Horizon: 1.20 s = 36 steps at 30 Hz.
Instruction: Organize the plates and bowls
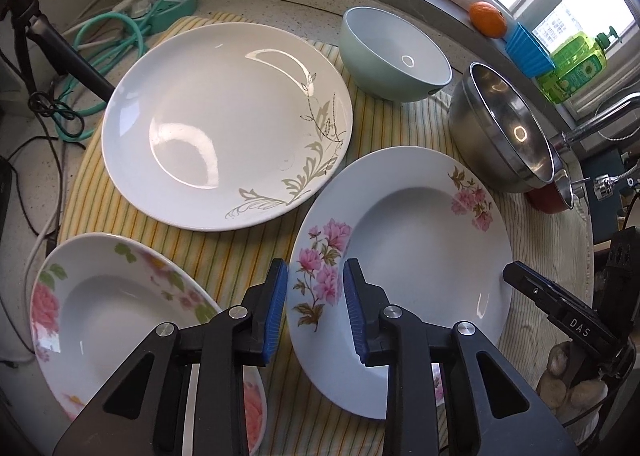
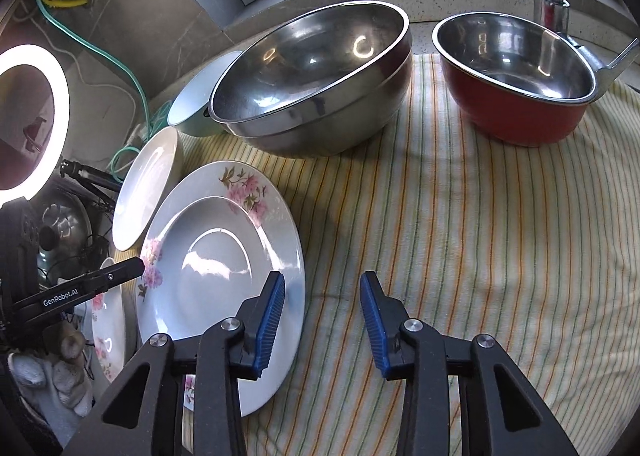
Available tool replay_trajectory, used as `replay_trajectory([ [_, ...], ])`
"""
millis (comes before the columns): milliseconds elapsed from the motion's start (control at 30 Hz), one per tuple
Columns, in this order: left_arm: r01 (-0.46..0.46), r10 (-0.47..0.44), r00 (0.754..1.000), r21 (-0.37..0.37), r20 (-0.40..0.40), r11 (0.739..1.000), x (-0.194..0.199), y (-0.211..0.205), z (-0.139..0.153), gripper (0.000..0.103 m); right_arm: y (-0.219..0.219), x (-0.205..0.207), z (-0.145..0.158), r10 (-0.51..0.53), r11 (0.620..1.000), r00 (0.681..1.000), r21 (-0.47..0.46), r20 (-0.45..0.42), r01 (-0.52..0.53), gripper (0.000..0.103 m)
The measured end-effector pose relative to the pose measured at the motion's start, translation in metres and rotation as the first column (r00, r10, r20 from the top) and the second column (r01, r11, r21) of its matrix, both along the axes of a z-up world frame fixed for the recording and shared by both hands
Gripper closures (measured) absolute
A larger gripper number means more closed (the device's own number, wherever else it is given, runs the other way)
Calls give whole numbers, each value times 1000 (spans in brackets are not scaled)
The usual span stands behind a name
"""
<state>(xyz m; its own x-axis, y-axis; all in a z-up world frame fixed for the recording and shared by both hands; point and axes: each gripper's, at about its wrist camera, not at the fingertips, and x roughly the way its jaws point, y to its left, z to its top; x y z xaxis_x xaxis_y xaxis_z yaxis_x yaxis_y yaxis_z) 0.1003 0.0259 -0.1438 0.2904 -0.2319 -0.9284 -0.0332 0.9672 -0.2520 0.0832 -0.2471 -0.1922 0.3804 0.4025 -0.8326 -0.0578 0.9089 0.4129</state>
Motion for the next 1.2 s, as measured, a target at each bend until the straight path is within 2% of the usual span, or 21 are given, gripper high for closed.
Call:
replay_trajectory([
  [333, 1, -1, 1000, 0, -26, 1000, 5, -1, -9, 81, 8, 8, -5, 27, 998, 999, 50, -34, -25, 76],
  [533, 6, -6, 1000, 2, -29, 1000, 7, -3, -13, 81, 10, 9, -7, 46, 994, 998, 99, -49, -41, 84],
  [1200, -12, 12, 1000, -18, -27, 1000, -8, 1, -9, 81, 13, 0, -4, 37, 997, 998, 74, -55, -32, 84],
])
